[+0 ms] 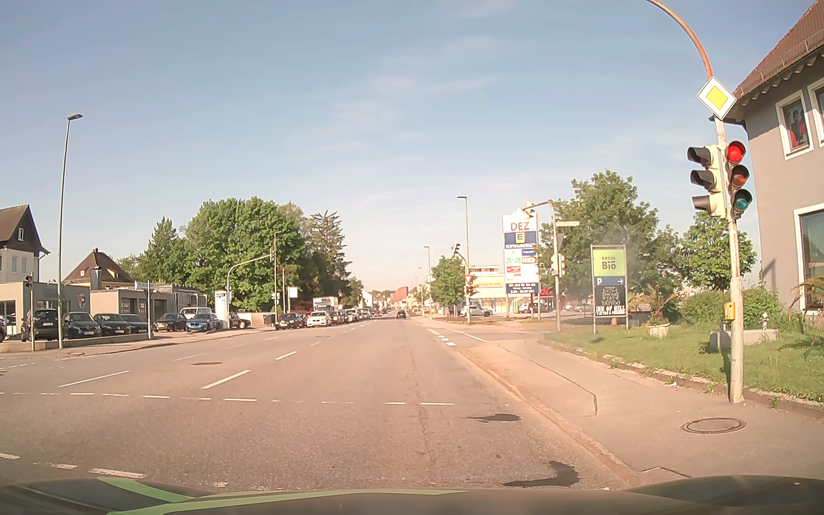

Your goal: Follow the waypoints while adhering to traffic rules and regulations

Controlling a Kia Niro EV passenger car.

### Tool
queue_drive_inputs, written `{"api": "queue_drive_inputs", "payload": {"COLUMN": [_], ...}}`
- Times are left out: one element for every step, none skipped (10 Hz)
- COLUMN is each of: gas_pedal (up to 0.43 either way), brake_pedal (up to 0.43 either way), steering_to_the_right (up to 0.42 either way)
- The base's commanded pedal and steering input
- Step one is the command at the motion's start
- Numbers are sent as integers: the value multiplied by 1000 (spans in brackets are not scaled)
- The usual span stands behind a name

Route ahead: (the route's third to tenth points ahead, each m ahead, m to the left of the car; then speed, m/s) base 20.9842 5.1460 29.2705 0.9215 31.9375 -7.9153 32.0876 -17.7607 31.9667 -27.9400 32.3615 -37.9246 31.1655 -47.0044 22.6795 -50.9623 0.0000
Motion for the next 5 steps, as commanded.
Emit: {"api": "queue_drive_inputs", "payload": {"gas_pedal": [0,0,0,0,0], "brake_pedal": [354,354,354,354,354], "steering_to_the_right": [2,2,2,2,2]}}
